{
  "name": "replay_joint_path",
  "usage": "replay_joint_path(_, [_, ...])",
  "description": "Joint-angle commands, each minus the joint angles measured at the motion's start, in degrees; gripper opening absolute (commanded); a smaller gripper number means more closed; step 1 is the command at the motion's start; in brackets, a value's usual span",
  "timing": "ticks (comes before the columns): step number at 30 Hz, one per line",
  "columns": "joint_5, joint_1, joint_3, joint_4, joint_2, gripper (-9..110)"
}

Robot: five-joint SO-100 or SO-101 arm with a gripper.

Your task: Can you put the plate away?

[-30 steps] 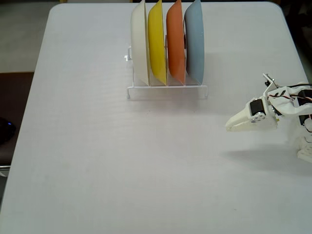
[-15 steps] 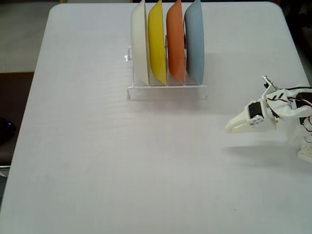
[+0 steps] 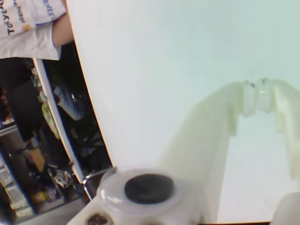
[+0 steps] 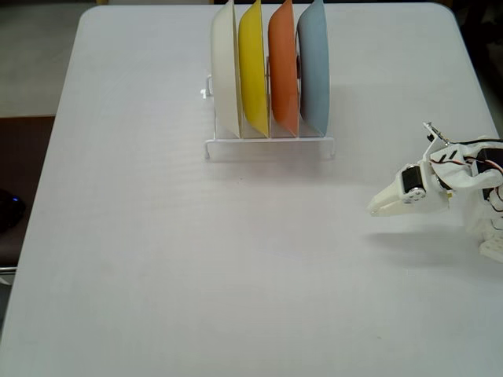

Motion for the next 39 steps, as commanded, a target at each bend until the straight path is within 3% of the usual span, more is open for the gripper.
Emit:
replay_joint_path(1, [2.29, 0.35, -0.18, -0.53, 0.97, 0])
replay_joint_path(7, [7.38, 0.44, -0.18, -1.58, 0.97, 0])
replay_joint_path(39, [7.12, 0.44, -0.18, -0.70, 0.97, 0])
